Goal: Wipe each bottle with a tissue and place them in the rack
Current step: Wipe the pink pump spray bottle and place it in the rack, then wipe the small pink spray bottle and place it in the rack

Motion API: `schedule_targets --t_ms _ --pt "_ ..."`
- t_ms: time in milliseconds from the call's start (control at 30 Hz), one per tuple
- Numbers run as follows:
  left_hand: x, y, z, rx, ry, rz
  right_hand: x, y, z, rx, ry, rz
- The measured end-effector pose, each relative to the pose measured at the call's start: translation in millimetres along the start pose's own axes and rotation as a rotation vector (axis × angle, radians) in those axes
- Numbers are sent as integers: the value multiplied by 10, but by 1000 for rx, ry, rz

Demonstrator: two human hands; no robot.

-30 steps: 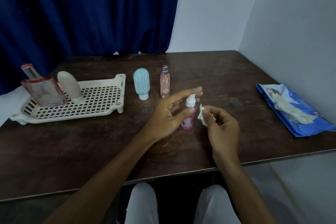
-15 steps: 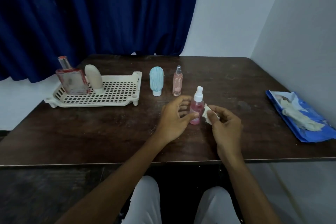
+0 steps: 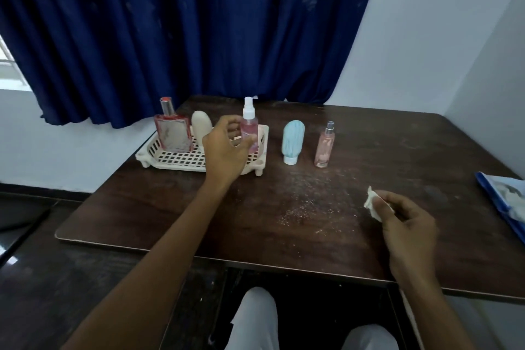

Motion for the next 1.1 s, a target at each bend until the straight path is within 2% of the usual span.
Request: schedule_targets --t_ms 233,467,1100 --pt "-217 -352 -7 -101 63 130 27 -22 -12 10 -7 5" --pt "-280 -439 -75 -181 27 65 15 -27 -74 25 4 -11" --pt "-149 -498 118 -220 74 65 61 -75 -166 -42 -18 -8"
Point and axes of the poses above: each hand's wrist, its own x-axis away from the middle knuckle, its own z-axis out of the back of the hand, y = z × x, the point moved 3 cm from there along -x, towards the middle knuckle, and after that the axes turned 10 degrees about y, right-handed, at the moved point
